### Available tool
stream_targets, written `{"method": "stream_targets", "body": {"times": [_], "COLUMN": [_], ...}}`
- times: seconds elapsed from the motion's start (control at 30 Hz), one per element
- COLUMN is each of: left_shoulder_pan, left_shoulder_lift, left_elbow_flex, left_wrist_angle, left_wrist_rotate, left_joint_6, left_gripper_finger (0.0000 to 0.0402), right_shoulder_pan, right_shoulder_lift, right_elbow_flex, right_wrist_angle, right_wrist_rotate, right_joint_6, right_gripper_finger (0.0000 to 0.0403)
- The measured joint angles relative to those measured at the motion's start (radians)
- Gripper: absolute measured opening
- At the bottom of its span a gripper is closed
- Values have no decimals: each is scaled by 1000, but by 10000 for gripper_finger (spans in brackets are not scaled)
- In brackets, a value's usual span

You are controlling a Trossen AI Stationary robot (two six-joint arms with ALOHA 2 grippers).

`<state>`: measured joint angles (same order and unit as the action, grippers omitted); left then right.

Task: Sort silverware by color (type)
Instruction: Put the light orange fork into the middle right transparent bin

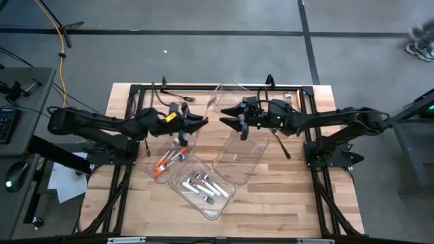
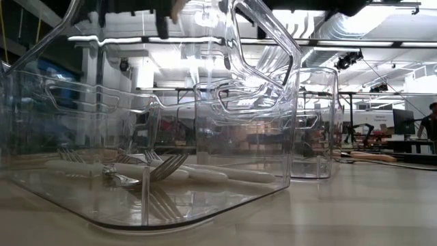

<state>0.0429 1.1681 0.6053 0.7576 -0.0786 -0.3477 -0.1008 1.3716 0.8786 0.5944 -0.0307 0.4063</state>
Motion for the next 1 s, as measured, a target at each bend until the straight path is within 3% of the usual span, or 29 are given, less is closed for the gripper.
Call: {"method": "stream_targets", "body": {"times": [0.23, 0.47, 0.6, 0.77, 1.0], "left_shoulder_pan": [0, 0, 2, 3, 3], "left_shoulder_lift": [127, 127, 126, 126, 126], "left_elbow_flex": [89, 92, 92, 92, 92], "left_wrist_angle": [-1, -3, -4, -7, -6], "left_wrist_rotate": [34, 34, 33, 29, 28], "left_joint_6": [9, 10, 10, 11, 10], "left_gripper_finger": [35, 35, 35, 35, 54], "right_shoulder_pan": [6, 6, 6, 7, 8], "right_shoulder_lift": [104, 111, 111, 111, 111], "right_elbow_flex": [137, 155, 155, 155, 155], "right_wrist_angle": [-26, -53, -52, -50, -50], "right_wrist_rotate": [-29, -30, -30, -31, -32], "right_joint_6": [-45, -46, -28, -24, -24], "right_gripper_finger": [197, 188, 136, 24, 17]}}
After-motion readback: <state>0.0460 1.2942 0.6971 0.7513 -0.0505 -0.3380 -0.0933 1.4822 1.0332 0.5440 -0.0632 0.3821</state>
